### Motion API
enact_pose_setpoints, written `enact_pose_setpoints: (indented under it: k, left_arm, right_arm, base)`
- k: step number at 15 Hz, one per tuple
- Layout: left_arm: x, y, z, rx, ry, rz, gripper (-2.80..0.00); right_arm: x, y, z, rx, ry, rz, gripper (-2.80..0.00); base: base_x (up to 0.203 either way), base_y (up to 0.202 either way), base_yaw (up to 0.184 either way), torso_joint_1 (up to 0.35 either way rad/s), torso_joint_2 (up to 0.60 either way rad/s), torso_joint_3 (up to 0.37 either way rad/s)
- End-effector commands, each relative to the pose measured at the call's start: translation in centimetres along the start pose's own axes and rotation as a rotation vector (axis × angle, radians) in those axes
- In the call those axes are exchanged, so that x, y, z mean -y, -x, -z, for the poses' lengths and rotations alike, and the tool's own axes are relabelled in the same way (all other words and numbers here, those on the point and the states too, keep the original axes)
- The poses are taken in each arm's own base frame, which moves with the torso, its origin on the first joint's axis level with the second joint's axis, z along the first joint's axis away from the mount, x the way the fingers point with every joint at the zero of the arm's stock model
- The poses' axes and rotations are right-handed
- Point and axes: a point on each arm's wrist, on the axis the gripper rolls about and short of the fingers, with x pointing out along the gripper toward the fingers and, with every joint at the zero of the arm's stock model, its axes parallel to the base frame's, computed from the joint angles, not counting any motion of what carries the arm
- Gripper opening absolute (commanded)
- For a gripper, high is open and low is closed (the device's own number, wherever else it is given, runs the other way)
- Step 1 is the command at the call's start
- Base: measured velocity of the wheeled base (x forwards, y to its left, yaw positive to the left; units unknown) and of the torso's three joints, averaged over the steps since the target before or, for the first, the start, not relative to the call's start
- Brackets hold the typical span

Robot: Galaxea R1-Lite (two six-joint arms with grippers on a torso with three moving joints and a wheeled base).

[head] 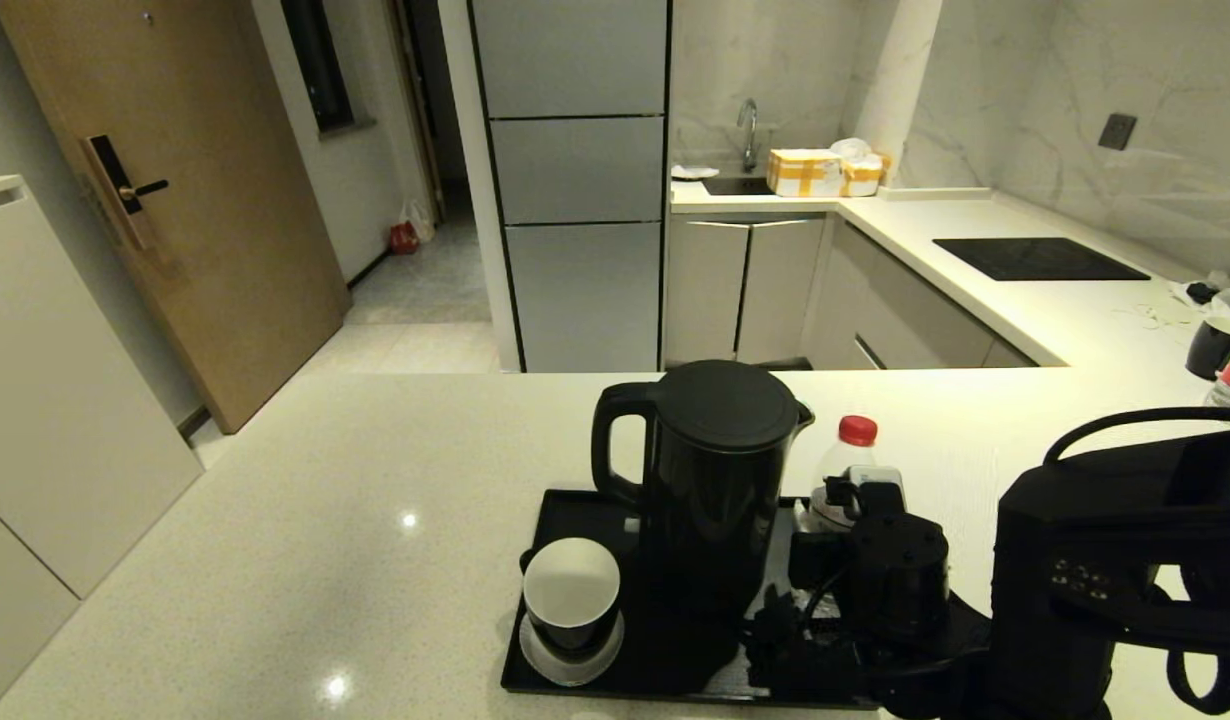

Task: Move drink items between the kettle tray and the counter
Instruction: Return the bottled water to its original position

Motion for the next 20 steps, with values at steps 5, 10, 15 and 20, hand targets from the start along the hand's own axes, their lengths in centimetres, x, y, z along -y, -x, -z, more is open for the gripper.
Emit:
enact_pose_setpoints:
  k: [5, 10, 15, 20]
  left_arm:
    - [0.0, 0.0, 0.0, 0.002, 0.0, 0.0, -2.8]
    - [0.0, 0.0, 0.0, 0.0, 0.0, 0.0, -2.8]
    - [0.0, 0.0, 0.0, 0.001, 0.0, 0.0, -2.8]
    - [0.0, 0.0, 0.0, 0.0, 0.0, 0.0, -2.8]
  right_arm:
    - [-0.3, 0.2, 2.1, -0.053, 0.022, -0.002, -2.8]
    - [0.2, 1.5, 2.6, -0.086, 0.039, -0.013, -2.8]
    - [0.5, 3.3, 2.6, -0.106, 0.065, -0.043, -2.8]
    - [0.4, 3.3, 2.9, -0.113, 0.073, -0.039, 0.0]
  base:
    - [0.0, 0.0, 0.0, 0.0, 0.0, 0.0]
    - [0.0, 0.0, 0.0, 0.0, 0.0, 0.0]
    - [0.0, 0.0, 0.0, 0.0, 0.0, 0.0]
    - [0.0, 0.0, 0.0, 0.0, 0.0, 0.0]
